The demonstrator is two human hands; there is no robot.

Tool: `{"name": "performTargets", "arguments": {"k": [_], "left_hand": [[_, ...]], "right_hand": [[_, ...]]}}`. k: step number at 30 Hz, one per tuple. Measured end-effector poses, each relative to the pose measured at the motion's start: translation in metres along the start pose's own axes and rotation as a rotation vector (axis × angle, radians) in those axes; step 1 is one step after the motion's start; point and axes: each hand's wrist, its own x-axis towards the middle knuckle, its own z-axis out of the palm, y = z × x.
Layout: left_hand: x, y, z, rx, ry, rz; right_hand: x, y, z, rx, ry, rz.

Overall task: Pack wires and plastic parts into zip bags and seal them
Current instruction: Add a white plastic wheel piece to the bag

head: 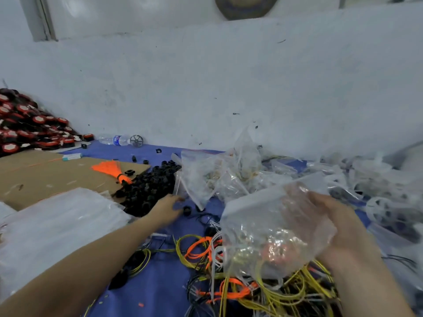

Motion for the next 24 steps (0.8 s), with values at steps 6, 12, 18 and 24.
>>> {"name": "performTargets", "arguments": {"k": [6,12,18,24], "left_hand": [[0.002,0.003,0.024,0.087,0.134,0.216],[-0.047,0.085,-0.031,-0.783,0.676,-0.059],[-0.123,0.213,-0.075,-1.308,0.363,0.26],[-0.144,0.245,-0.056,-1.278,0.096,0.347]], "right_hand": [[-0.007,-0.022,-0.016,-0.184,0.075,-0.193],[-0.02,-0.03,-0.014,-0.489,0.065,-0.513],[-0.036,-0.021,0.01,-0.747,-0.121,-0.465],[-0.043,-0.004,0.032,-0.941,-0.171,-0.555]]}}
